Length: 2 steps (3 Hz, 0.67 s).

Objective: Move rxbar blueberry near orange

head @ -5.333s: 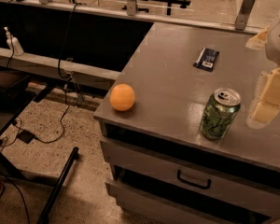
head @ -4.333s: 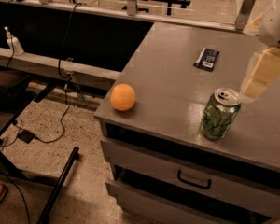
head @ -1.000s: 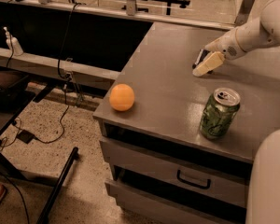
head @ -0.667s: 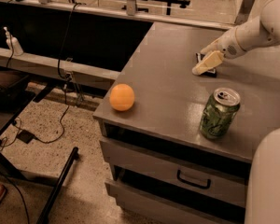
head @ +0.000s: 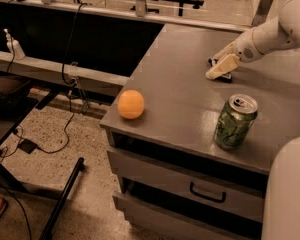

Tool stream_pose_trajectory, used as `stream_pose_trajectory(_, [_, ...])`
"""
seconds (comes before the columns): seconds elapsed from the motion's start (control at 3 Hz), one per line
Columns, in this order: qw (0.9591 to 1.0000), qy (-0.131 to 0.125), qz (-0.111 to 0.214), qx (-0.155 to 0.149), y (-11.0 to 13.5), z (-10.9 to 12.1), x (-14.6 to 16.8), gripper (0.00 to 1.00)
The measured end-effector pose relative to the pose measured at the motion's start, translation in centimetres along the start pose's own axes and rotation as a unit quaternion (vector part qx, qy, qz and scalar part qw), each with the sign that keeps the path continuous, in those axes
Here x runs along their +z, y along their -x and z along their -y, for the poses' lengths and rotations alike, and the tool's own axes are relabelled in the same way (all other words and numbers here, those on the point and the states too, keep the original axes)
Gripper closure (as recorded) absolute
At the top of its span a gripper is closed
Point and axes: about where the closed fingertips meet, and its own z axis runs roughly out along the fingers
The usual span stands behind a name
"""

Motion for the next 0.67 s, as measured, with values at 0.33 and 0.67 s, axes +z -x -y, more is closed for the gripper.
stream_pose_trajectory(0.33, [1.0,0.0,0.0,0.0,0.1,0.02,-0.11,1.0])
stream_pose_trajectory(0.67, [1.0,0.0,0.0,0.0,0.1,0.02,-0.11,1.0])
